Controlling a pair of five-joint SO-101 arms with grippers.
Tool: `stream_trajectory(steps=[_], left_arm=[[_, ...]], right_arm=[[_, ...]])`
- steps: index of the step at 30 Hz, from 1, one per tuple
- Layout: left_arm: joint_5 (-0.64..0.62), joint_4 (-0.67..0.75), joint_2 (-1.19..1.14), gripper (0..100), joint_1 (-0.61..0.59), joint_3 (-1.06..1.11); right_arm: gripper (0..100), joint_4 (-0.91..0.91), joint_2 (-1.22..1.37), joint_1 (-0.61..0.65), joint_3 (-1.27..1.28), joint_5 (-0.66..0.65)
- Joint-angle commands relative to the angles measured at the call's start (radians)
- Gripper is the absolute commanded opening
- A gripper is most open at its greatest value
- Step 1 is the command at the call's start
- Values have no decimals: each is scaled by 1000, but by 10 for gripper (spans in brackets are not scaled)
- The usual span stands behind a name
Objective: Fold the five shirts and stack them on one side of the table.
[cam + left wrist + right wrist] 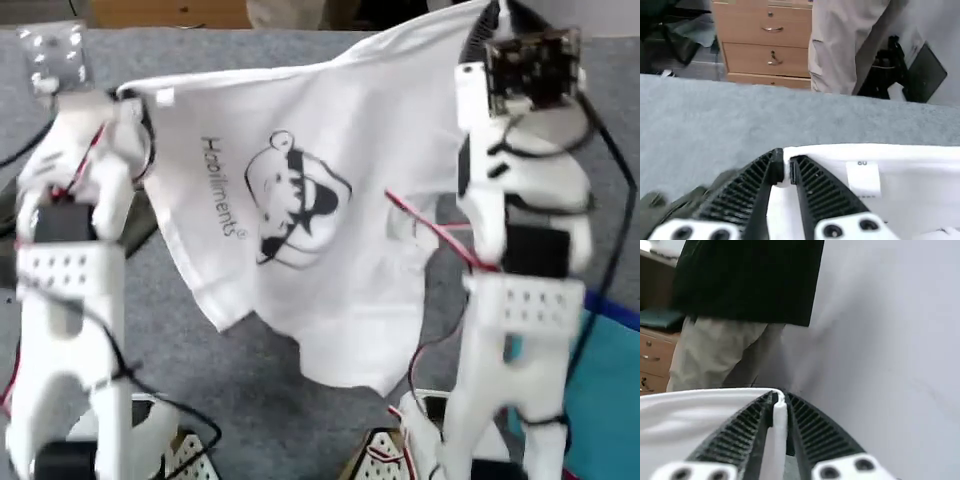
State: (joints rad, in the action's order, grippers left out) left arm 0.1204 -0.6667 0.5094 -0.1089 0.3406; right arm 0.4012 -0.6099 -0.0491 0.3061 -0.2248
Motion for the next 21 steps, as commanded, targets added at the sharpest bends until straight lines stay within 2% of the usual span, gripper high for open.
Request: stream_trajectory(steps=[1, 4, 9, 15, 21], left_arm=[[5, 58, -194, 20, 37, -199], [5, 29, -374, 19, 66, -356], [8, -195, -585, 19, 103, -640], [6, -238, -829, 19, 94, -970], [8, -359, -1082, 20, 101, -1355]], right_arm=[[4, -130, 108, 19, -2, -6], [4, -206, 243, 19, -45, -5], [4, -227, 464, 19, -139, -5], [4, -227, 674, 19, -283, -3], [4, -222, 880, 19, -496, 12]])
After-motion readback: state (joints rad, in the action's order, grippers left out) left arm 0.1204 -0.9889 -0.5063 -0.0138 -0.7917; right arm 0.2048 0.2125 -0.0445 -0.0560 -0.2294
